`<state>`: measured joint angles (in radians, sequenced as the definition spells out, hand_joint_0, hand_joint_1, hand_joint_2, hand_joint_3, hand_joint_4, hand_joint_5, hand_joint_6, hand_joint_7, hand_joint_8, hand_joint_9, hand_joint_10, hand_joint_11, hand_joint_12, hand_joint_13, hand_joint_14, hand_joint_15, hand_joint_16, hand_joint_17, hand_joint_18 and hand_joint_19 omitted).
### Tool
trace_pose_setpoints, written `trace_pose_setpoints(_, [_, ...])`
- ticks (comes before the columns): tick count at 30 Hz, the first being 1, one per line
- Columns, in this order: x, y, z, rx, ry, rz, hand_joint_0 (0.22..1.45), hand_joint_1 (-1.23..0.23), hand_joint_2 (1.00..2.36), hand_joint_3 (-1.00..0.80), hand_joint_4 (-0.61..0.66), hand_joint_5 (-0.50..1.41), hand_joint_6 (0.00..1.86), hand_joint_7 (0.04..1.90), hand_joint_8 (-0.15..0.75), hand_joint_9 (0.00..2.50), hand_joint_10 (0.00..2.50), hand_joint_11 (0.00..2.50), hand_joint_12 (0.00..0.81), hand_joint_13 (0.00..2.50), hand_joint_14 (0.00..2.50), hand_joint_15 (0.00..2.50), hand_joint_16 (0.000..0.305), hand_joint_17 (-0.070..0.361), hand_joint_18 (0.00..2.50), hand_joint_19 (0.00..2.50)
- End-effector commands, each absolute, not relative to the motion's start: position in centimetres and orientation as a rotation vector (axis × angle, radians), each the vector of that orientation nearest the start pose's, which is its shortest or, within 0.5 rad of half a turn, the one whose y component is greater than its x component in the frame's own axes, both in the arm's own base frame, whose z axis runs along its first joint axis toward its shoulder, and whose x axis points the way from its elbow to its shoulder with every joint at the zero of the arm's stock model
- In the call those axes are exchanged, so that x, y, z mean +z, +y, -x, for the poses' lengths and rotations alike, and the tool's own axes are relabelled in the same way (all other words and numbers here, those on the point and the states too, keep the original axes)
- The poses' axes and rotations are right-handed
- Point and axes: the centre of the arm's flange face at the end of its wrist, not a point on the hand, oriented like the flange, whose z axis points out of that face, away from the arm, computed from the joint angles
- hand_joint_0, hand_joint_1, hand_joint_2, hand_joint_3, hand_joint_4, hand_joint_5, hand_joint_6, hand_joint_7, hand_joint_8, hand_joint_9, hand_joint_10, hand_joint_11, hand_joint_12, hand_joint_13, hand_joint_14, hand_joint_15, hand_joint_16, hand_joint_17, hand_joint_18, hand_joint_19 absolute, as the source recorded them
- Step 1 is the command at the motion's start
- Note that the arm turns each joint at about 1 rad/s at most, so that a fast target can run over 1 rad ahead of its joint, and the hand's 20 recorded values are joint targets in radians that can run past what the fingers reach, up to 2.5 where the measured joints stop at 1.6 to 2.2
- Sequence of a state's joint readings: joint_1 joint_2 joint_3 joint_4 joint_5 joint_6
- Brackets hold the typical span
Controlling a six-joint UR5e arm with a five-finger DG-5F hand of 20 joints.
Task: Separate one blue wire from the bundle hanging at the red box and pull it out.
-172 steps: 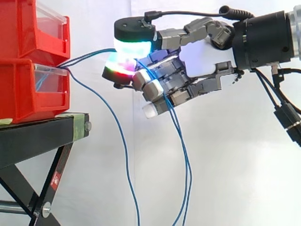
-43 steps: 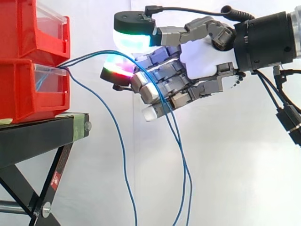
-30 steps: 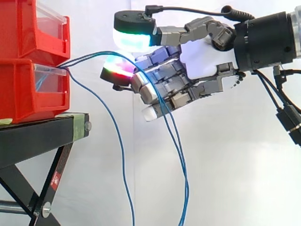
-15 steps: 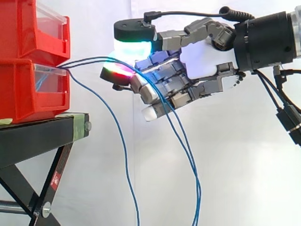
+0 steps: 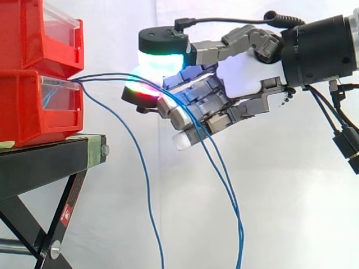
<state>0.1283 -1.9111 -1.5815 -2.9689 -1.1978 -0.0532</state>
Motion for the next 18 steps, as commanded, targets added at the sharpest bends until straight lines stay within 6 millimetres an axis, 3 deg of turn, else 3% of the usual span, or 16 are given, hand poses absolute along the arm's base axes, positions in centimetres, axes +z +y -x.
trace_pose_setpoints(1, [31.27, -9.33, -59.94, 0.863, 1.21, -1.373, 0.67, -0.94, 1.0, -0.5, 0.23, -0.26, 0.89, 0.94, 0.337, 0.76, 0.01, 1.31, 0.448, 0.92, 0.03, 1.03, 0.058, 0.13, 0.74, 0.57])
trace_pose_setpoints(18, [30.43, -9.42, -59.61, 0.821, 1.249, -1.39, 0.66, -0.96, 1.0, -0.5, 0.23, -0.27, 0.88, 0.94, 0.34, 0.66, 0.01, 1.28, 0.452, 0.82, 0.03, 0.97, 0.058, 0.131, 0.71, 0.55])
